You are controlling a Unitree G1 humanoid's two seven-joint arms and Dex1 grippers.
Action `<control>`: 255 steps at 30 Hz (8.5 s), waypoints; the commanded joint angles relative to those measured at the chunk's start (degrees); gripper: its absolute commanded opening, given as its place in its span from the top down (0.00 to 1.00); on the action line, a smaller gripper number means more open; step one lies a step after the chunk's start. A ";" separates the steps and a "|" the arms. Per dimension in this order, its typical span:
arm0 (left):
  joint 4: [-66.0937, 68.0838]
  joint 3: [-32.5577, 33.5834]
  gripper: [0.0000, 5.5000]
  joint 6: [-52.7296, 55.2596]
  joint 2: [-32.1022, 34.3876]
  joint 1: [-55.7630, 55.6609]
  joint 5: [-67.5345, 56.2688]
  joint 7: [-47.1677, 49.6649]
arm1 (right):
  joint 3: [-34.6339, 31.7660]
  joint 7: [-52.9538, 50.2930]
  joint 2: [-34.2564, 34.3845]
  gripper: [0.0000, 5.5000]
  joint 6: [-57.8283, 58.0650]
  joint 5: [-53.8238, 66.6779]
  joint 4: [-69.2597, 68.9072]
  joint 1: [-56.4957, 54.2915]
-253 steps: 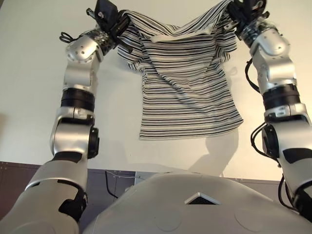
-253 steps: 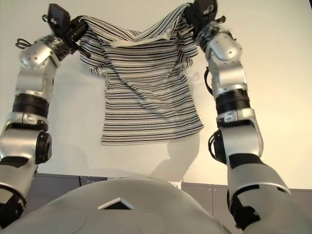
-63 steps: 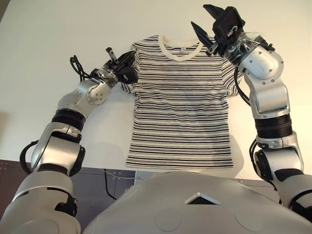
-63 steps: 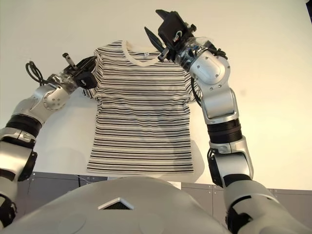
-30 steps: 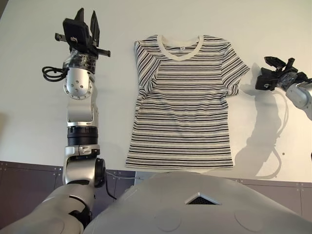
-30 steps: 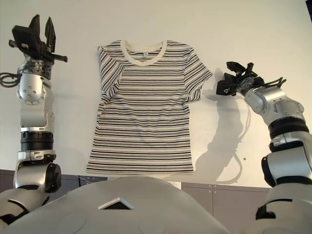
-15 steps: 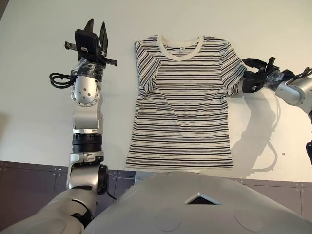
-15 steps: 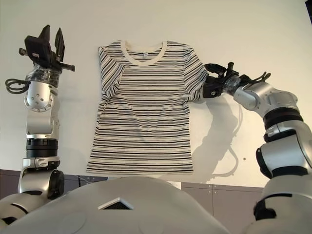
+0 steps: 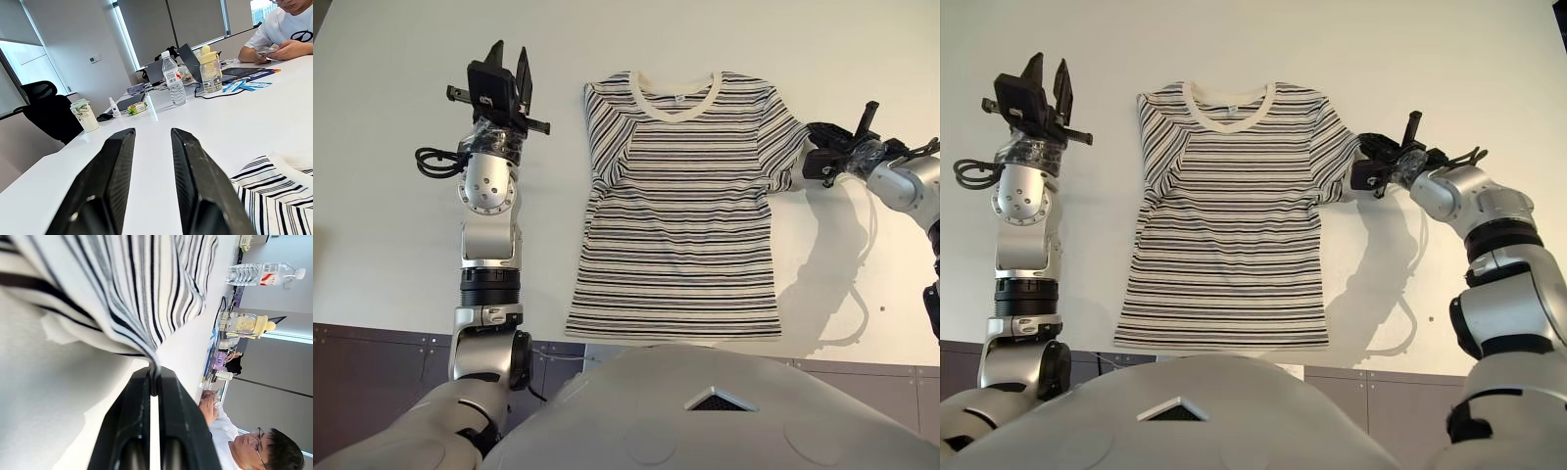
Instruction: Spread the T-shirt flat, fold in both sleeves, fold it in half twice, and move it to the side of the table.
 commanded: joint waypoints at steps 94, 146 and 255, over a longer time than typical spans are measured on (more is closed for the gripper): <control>-8.01 -15.75 0.84 -44.85 42.82 43.37 19.00 -34.68 | -17.36 39.68 -22.75 0.66 -17.09 25.90 -64.71 57.86; 54.45 -9.00 0.82 -5.16 4.63 -29.90 -6.61 -24.17 | -19.62 28.38 21.74 0.65 38.31 47.22 -20.56 2.63; -10.79 -20.16 0.43 -34.28 36.65 29.38 21.28 -38.09 | -14.41 44.09 -10.87 0.32 -7.93 22.99 -65.25 45.09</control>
